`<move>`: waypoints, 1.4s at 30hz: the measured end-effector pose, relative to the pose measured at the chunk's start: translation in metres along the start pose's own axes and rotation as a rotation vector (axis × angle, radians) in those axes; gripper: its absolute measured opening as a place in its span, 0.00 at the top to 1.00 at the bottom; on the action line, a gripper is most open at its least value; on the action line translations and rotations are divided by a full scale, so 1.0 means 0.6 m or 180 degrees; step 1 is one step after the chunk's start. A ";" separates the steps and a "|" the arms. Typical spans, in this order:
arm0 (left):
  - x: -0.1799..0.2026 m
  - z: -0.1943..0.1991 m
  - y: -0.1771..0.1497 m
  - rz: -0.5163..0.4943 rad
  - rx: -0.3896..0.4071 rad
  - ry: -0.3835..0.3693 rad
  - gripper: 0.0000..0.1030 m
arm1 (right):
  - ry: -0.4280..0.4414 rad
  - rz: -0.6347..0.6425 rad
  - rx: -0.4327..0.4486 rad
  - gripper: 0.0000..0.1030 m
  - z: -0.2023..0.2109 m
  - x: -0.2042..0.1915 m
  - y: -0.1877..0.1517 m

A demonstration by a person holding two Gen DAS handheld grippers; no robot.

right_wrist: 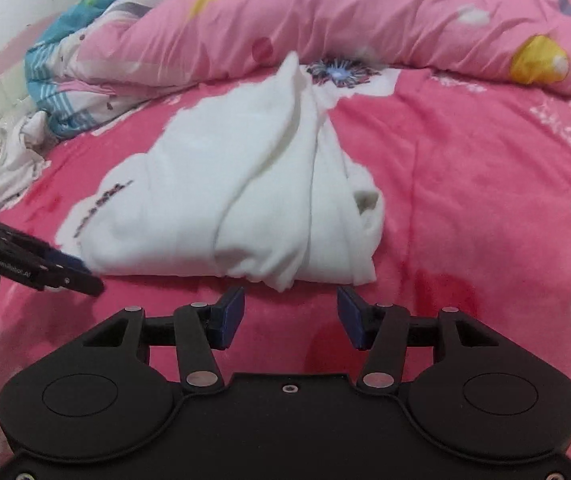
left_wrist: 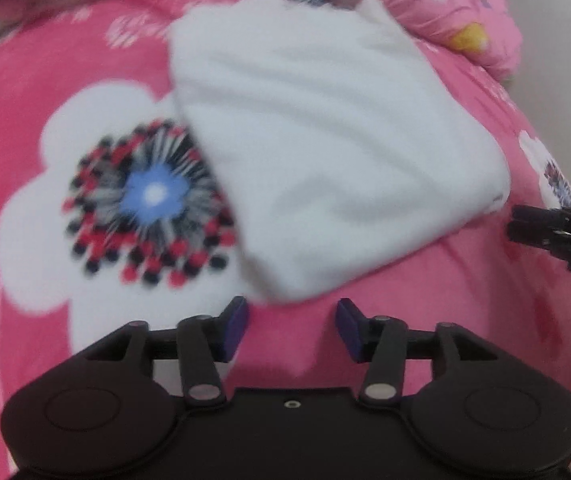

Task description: Fold clothes

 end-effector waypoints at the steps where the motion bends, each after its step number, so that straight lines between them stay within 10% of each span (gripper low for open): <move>1: 0.000 -0.003 0.011 0.0121 0.0022 -0.0058 0.61 | 0.0033 0.0023 0.0043 0.52 -0.003 0.002 0.006; 5: -0.003 -0.002 0.056 0.0555 0.0131 -0.0289 0.87 | 0.0185 -0.0031 0.0140 0.68 0.001 0.018 0.032; 17: 0.001 0.018 0.200 0.1140 0.0490 -0.0690 0.88 | 0.0439 -0.0921 0.0792 0.67 0.082 0.079 0.055; 25: -0.003 0.020 0.221 0.1122 0.0459 -0.0698 0.88 | 0.0537 -0.0722 0.0564 0.67 0.054 0.001 0.012; 31: -0.006 0.019 0.224 0.1146 0.0466 -0.0703 0.88 | 0.0502 -0.0871 0.0747 0.86 0.007 0.004 0.034; 42: -0.005 0.016 0.222 0.0995 0.0396 -0.0776 0.88 | -0.0233 0.1063 0.0031 0.98 -0.004 0.003 0.020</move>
Point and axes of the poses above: each gripper's, at about its wrist camera, not at the fingertips, and z roughly against the way its jaws point, x to its right, y to its top, the point moved 9 cm from there along -z, roughly the way its jaws point, and after that the axes turned 8 degrees about y, right-handed, at the moved point
